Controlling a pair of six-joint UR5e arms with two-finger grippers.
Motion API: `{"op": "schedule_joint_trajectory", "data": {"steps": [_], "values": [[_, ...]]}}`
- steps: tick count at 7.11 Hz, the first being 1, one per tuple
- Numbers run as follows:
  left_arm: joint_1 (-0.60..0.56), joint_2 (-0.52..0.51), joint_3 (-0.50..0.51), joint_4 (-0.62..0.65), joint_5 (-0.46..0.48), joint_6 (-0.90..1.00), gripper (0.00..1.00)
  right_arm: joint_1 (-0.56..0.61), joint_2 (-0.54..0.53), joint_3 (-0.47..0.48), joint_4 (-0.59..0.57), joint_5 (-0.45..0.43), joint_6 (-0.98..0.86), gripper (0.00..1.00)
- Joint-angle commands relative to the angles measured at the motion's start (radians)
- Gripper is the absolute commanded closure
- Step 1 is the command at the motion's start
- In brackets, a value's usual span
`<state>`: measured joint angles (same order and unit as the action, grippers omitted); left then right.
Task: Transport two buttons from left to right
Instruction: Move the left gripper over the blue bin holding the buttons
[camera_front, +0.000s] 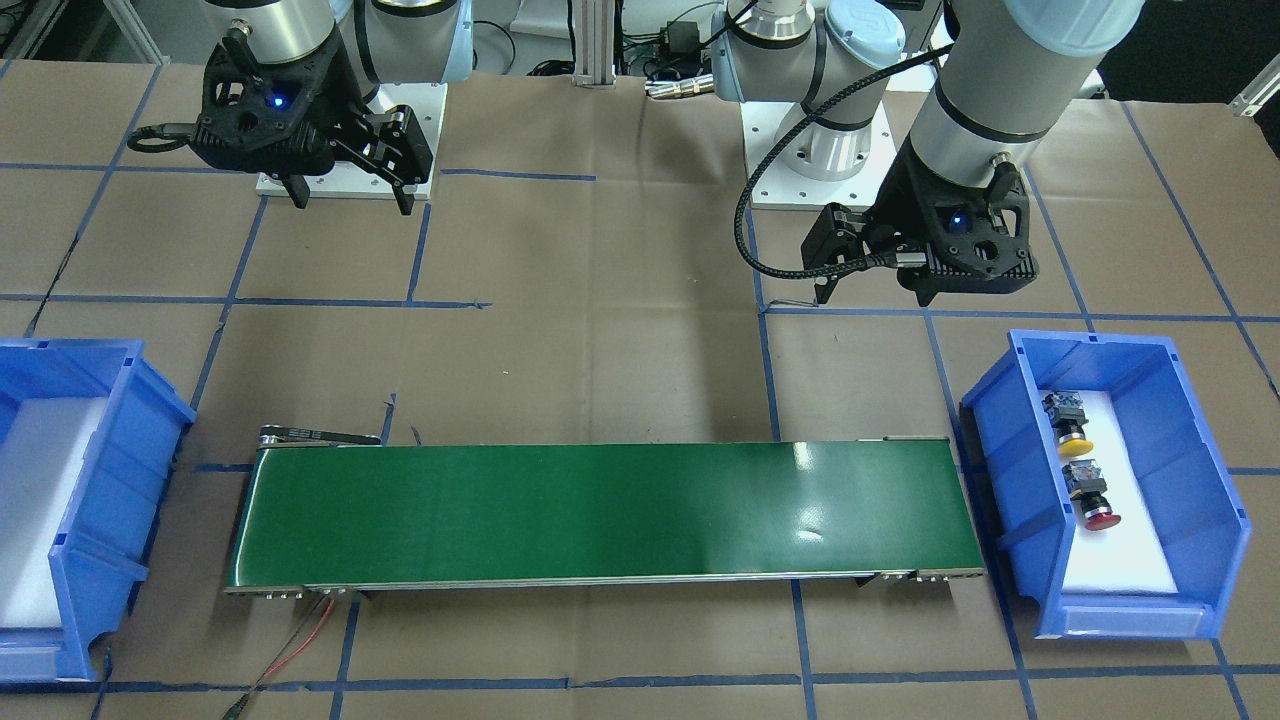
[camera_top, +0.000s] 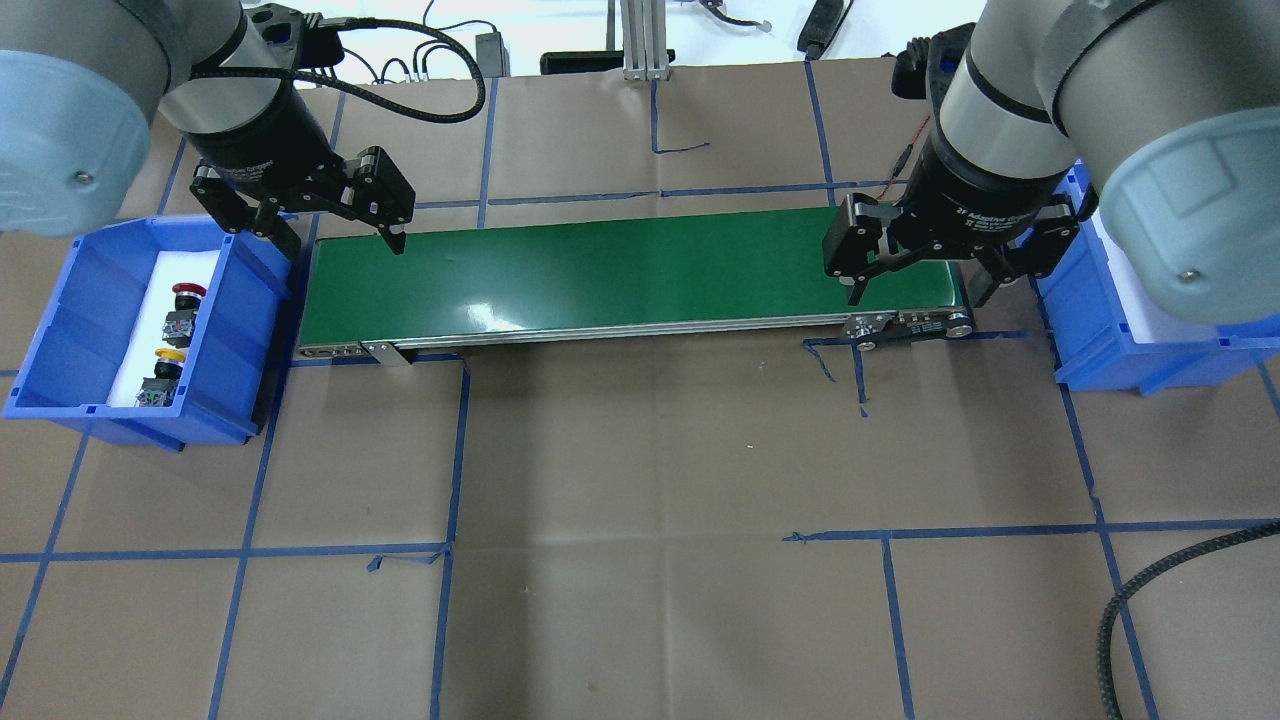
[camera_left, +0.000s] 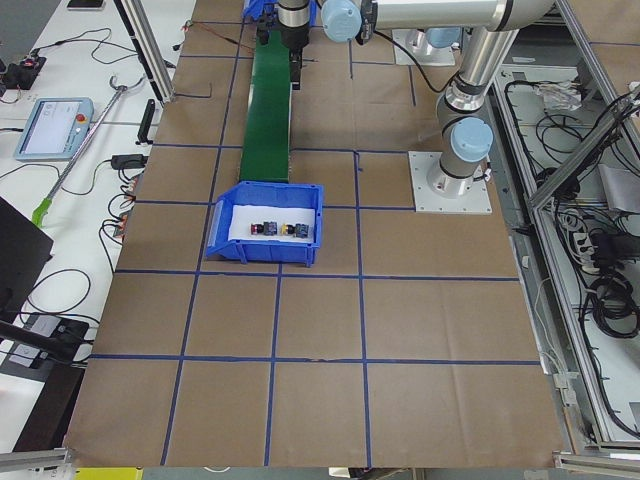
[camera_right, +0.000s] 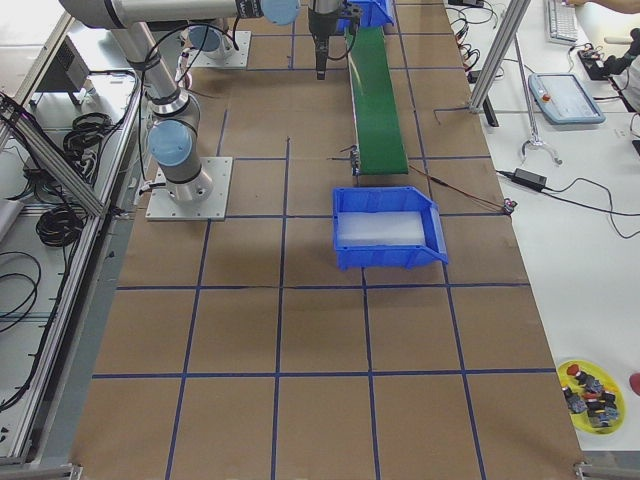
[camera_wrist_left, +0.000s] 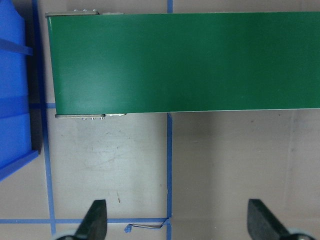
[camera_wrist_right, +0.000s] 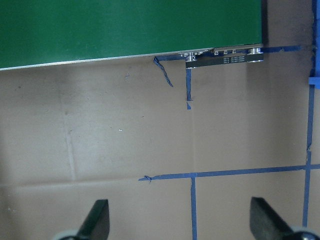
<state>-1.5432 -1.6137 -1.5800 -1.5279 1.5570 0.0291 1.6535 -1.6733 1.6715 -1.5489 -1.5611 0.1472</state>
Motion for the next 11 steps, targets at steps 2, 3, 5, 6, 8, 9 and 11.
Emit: {"op": "schedule_joint_trajectory", "data": {"steps": [2,3,5,6,8,9,11], "values": [[0.0,-0.002,0.002,0.0,-0.002,0.0,0.0,0.0,0.004,0.002,-0.01,0.0,-0.021,0.0],[0.0,-0.002,0.0,0.0,0.0,0.0,0.0,0.0,0.004,0.002,-0.008,0.001,-0.035,0.0],[0.0,0.002,-0.006,0.0,0.0,0.0,0.0,0.0,0.004,0.002,-0.013,0.001,-0.035,0.0],[0.005,0.002,-0.009,0.0,-0.002,0.002,0.0,0.0,0.004,0.002,-0.013,0.001,-0.035,0.0],[0.027,0.0,-0.009,0.002,-0.005,0.018,0.0,0.0,0.006,0.002,-0.005,0.001,-0.034,0.0],[0.066,-0.003,-0.009,0.011,-0.005,0.075,0.0,0.0,0.007,0.002,-0.008,0.001,-0.034,0.0],[0.247,-0.012,-0.014,0.011,-0.005,0.319,0.0,0.0,0.009,0.002,-0.011,-0.002,-0.034,0.0]]}}
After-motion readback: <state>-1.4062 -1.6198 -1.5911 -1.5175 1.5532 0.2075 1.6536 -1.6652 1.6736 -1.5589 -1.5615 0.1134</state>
